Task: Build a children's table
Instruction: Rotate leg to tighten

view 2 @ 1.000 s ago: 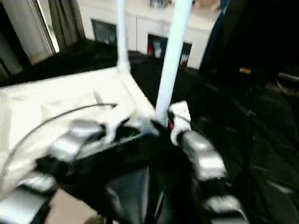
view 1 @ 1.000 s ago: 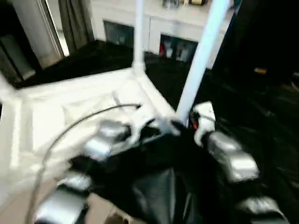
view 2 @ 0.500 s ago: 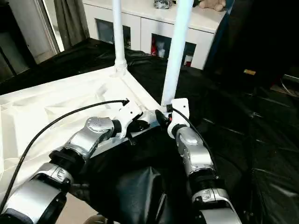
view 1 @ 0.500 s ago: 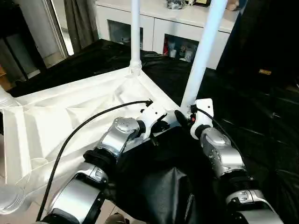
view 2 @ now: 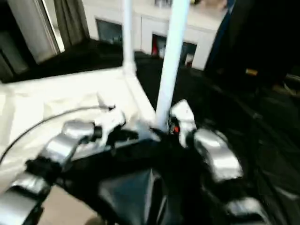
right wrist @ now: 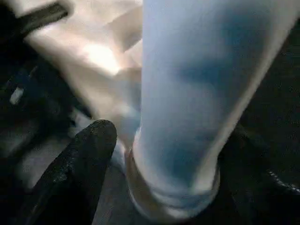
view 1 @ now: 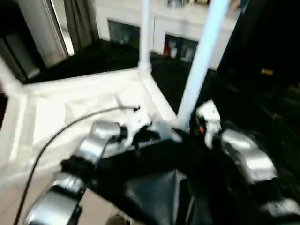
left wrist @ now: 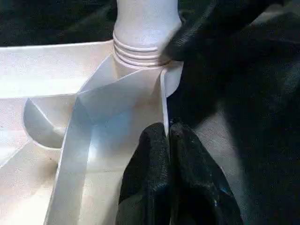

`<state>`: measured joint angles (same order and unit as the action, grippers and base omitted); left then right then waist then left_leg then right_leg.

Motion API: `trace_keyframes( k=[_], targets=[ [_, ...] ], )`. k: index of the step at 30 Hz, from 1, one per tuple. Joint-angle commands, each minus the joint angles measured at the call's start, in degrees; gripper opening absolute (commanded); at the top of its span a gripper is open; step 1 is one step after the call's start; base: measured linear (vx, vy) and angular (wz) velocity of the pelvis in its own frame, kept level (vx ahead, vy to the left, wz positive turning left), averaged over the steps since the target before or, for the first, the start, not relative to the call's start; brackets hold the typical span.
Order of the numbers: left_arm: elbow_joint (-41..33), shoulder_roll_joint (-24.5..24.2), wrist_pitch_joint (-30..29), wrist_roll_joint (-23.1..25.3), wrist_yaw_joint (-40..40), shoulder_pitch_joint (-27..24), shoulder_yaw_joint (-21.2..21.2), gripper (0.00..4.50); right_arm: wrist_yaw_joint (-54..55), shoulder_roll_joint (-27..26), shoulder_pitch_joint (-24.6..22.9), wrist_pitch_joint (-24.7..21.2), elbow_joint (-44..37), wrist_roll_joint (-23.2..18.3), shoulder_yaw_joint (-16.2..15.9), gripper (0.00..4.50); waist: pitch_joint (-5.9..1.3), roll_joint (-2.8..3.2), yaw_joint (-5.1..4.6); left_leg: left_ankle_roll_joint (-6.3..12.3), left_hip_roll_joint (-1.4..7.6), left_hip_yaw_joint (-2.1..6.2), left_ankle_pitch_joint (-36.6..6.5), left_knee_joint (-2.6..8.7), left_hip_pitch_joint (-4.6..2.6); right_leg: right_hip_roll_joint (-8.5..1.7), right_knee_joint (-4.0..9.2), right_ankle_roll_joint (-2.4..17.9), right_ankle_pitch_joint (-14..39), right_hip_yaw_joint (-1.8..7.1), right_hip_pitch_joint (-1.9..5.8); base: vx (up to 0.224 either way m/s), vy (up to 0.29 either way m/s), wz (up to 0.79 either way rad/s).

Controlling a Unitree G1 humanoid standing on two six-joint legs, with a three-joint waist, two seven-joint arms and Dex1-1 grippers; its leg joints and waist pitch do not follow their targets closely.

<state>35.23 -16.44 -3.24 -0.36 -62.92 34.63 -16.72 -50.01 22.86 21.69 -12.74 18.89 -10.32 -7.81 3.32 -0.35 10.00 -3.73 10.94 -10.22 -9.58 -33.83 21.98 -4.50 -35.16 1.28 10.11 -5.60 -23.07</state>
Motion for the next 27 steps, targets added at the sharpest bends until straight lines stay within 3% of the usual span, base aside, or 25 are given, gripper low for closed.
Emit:
trace_keyframes(
  k=[1,4,8,14,27],
  targets=[
    [-3.15,0.10,1.25,-2.23,-2.50,-0.23,0.01,0.00,-4.12,1.99,-1.16,-1.79,-2.71,-0.55,-1.77,3.58,-3.69,-0.71,-0.06,2.91,2.99,1.02,-12.90,4.09,-1.03,-5.33,4.74,8.27,16.94,3.44,2.88,0.000,0.000,0.00],
    [-6.44,-2.05,-0.79,-3.16,-6.15,-2.10,-0.15,0.00,-7.98,5.12,-3.24,-2.91,-5.42,-0.97,-3.14,3.58,-3.54,-0.75,-0.07,2.55,3.10,1.11,-14.03,4.27,-1.11,-5.36,5.01,7.74,19.40,3.49,2.74,0.000,0.000,0.00],
    [-8.89,-3.44,-1.96,-4.13,-7.51,-3.52,-0.09,0.00,-8.36,5.05,-3.85,-3.97,-6.68,-1.92,-2.24,3.58,-3.52,-0.79,-0.18,2.38,2.94,1.12,-14.34,4.22,-1.11,-5.38,5.26,7.68,21.13,3.41,2.57,0.000,0.000,0.00],
    [-10.72,-3.95,-3.16,-4.33,-8.53,-4.58,0.01,0.00,-10.30,5.51,-4.40,-6.50,-8.67,-3.37,-3.21,3.58,-3.69,-0.82,-0.20,2.54,3.00,1.09,-12.82,4.13,-1.06,-5.22,4.84,8.26,18.04,3.48,2.62,0.000,0.000,0.00],
    [-12.55,-3.91,-4.61,-4.42,-8.72,-5.26,-0.09,0.00,-11.18,5.52,-5.49,-8.05,-10.13,-4.05,-3.10,2.80,-3.85,-0.76,-0.07,2.45,2.96,1.04,-12.12,4.01,-1.04,-5.25,4.72,8.46,17.10,3.43,2.75,0.000,0.000,0.00]
  ],
)
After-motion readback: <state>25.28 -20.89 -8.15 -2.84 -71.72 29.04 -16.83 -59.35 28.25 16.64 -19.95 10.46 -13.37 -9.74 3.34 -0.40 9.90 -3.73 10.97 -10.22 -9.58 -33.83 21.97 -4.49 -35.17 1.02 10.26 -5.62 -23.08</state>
